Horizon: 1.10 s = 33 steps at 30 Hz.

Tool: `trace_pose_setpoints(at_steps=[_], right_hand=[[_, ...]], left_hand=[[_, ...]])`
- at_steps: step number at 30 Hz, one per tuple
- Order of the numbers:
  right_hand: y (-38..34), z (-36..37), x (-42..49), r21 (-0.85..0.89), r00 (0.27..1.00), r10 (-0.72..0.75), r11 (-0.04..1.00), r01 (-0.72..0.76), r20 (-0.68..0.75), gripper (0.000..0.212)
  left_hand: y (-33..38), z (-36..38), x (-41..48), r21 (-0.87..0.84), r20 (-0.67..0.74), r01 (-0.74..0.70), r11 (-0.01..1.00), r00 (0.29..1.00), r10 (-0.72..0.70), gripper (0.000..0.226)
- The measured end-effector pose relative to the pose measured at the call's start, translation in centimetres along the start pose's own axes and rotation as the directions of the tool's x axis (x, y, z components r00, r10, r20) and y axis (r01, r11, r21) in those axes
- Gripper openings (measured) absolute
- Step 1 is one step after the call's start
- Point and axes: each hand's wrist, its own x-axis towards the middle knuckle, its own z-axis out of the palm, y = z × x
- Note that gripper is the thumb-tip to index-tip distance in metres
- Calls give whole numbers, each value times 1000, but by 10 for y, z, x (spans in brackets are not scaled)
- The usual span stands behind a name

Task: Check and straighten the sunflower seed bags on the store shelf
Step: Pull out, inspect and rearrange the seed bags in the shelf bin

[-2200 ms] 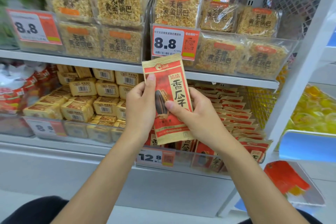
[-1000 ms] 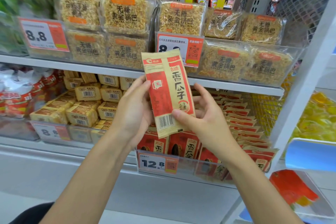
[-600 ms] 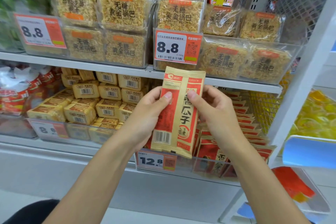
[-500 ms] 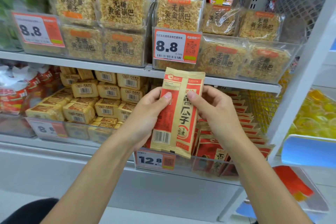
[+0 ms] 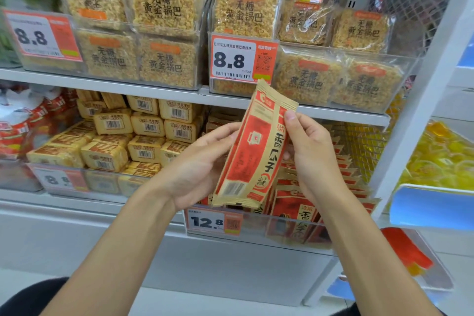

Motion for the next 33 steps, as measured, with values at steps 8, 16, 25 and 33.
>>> trace_pose_setpoints(at_steps=[8, 16, 25, 33], right_hand=[[-10, -1, -3, 134, 974, 57, 987, -87, 219, 33], [-3, -7, -2, 56, 983, 19, 998, -29, 182, 20], [-21, -35, 3, -213, 968, -168, 955, 207, 186, 19], [-6, -28, 1, -243, 951, -253, 925, 292, 178, 22]], left_hand=[[0, 16, -3, 339, 31, 10, 941, 999, -22, 40], [-11, 17, 2, 413, -125, -71, 908, 983, 134, 27], [-7, 12, 7, 420, -212, -202, 885, 926, 311, 37], [-3, -11, 11, 357, -384, -166, 919, 871, 306, 16]])
